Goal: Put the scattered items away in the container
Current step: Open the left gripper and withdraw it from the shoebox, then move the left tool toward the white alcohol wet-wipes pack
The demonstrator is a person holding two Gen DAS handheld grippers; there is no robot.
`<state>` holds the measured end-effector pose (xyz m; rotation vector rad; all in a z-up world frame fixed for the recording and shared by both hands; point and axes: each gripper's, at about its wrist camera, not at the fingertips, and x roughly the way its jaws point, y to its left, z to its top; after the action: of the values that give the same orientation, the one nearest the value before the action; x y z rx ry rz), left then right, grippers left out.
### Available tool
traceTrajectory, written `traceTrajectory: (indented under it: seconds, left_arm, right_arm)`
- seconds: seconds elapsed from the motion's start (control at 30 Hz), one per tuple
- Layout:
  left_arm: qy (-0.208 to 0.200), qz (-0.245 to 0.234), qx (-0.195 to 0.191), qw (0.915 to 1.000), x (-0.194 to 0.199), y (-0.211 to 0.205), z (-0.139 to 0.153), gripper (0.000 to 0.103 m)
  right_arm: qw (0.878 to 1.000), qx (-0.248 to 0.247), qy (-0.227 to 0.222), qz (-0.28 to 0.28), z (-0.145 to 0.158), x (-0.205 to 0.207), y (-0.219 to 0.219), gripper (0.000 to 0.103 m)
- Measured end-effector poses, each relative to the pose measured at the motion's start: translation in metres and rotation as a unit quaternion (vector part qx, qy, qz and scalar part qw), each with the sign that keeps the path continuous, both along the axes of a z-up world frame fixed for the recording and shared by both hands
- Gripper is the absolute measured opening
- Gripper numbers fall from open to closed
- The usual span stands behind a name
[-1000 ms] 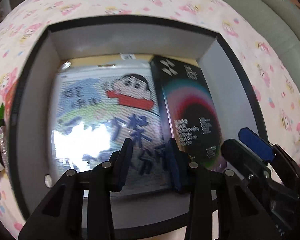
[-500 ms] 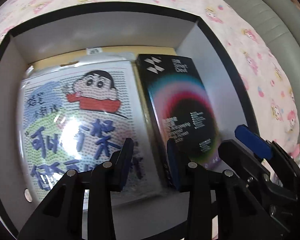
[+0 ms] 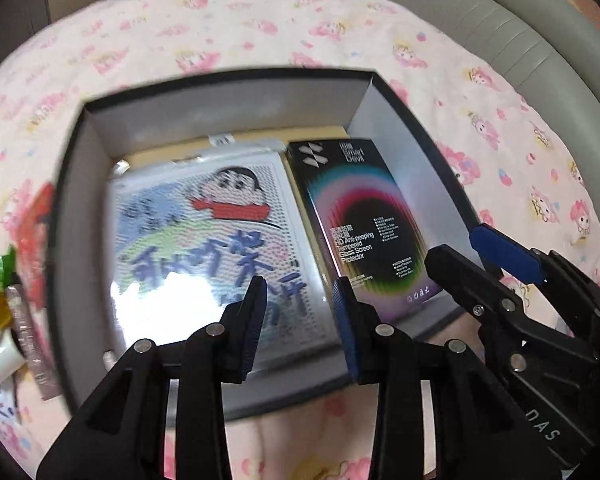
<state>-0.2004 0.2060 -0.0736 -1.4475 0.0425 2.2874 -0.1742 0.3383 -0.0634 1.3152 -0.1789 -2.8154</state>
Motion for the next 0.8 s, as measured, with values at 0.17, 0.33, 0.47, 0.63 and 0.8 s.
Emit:
traceTrajectory:
  seconds: [0.17, 0.33, 0.47, 0.63, 0.8]
  left_arm:
    - [0.037, 0.002, -0.008, 0.9993, 0.014, -0.019, 0.03, 0.034]
    - [0.065, -0.004, -0.022, 0.9977, 0.041, -0.034, 0.056, 0.034]
    - [0.079, 0.008, -0.017, 0.9967, 0.065, -0.053, 0.072, 0.035]
    - [0.098, 0.025, -0.03, 0.9944, 0.099, -0.076, 0.082, 0.036]
    - [0.111, 0.04, -0.049, 0.9918, 0.129, -0.095, 0.086, 0.037]
  right_arm:
    - [1.0, 0.006, 0.017, 0.004, 0.019, 0.021, -0.016, 0.045]
    - [1.0, -0.002, 0.026, 0.013, 0.035, 0.047, -0.031, 0.045]
    - [0.999, -0.007, 0.037, 0.03, 0.049, 0.069, -0.045, 0.046]
    - [0.998, -0.026, 0.044, 0.04, 0.056, 0.096, -0.064, 0.046]
    - [0.997, -0.037, 0.036, 0.054, 0.053, 0.12, -0.085, 0.046]
